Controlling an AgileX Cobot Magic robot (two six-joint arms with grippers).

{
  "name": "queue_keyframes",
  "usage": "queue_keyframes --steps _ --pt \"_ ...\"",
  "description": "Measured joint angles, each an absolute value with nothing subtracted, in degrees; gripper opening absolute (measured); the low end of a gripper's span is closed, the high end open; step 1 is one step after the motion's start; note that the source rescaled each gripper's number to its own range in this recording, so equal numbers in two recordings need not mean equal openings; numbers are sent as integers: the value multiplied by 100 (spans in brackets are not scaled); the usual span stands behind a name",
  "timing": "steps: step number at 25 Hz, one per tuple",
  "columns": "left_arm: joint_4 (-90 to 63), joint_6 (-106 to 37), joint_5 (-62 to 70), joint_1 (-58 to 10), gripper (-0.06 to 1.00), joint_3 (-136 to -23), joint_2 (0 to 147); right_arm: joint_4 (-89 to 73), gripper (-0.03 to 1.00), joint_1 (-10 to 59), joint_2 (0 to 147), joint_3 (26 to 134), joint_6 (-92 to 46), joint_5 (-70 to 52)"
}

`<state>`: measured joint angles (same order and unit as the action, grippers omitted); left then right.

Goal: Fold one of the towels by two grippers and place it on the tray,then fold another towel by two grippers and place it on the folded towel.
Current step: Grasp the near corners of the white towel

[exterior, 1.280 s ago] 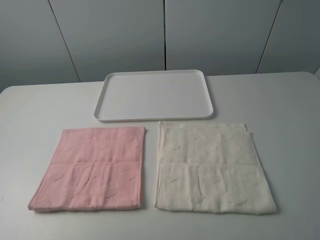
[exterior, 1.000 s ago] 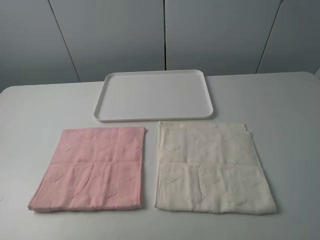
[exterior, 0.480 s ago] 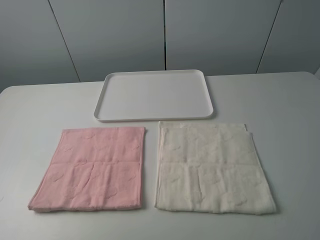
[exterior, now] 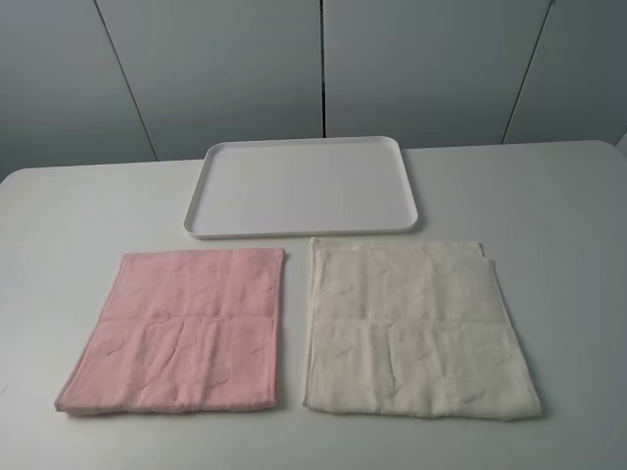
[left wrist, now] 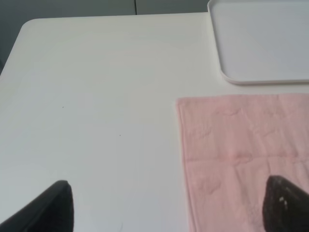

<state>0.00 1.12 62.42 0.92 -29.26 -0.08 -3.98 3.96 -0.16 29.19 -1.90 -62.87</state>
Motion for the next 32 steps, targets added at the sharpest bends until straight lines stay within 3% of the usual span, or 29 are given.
queue_keyframes --steps 32 --pt "0 100 6242 92 100 -2926 -8 -526 100 508 -16 2919 -134 -6287"
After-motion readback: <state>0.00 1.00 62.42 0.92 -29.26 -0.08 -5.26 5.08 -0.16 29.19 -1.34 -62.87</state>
